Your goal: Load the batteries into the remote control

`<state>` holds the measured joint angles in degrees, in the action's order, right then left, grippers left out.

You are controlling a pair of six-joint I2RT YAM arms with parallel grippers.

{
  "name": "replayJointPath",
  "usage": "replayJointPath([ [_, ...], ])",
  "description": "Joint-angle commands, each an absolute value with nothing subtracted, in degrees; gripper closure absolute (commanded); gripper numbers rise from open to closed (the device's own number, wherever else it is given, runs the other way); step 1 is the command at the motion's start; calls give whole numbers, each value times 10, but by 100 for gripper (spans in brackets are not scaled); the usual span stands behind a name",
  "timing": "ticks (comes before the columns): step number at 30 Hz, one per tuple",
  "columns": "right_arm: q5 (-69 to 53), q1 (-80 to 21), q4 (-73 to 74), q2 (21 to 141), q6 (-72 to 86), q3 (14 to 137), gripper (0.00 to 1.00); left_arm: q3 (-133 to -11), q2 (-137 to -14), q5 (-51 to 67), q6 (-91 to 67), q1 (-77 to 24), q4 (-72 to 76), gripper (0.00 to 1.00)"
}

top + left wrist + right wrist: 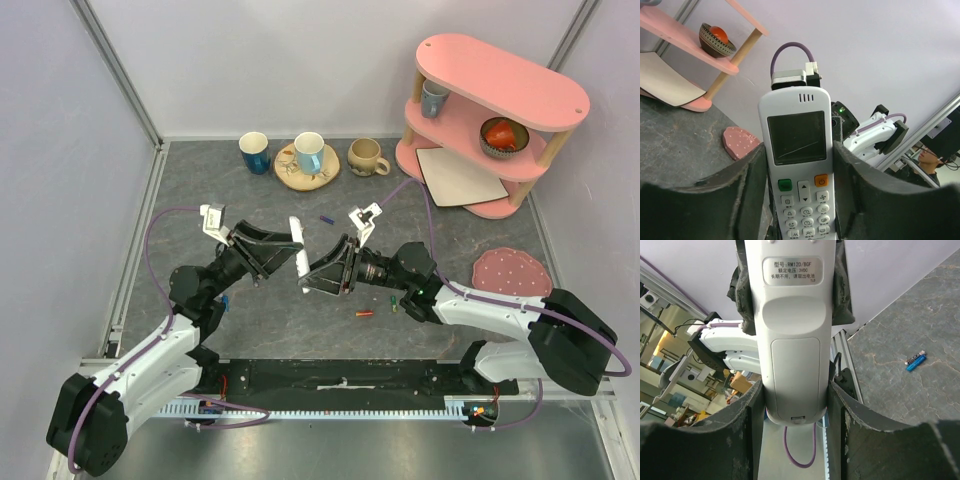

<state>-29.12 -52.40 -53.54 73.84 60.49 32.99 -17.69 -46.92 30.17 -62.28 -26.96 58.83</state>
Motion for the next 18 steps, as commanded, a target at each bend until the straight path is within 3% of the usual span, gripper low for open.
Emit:
replayJointPath([
  [1, -318, -526, -563, 726, 600, 328, 66, -193, -462, 302, -635, -266, 579, 34],
  [6, -318, -527, -434, 676, 534, 351, 66, -222, -444, 306, -613, -264, 486, 2],
  [12, -229, -545, -112, 609, 349, 430, 65, -241, -398, 282, -566, -251, 376, 1],
  [18, -38, -578, 124, 614, 252, 510, 65, -330, -396, 221, -460, -252, 101, 1],
])
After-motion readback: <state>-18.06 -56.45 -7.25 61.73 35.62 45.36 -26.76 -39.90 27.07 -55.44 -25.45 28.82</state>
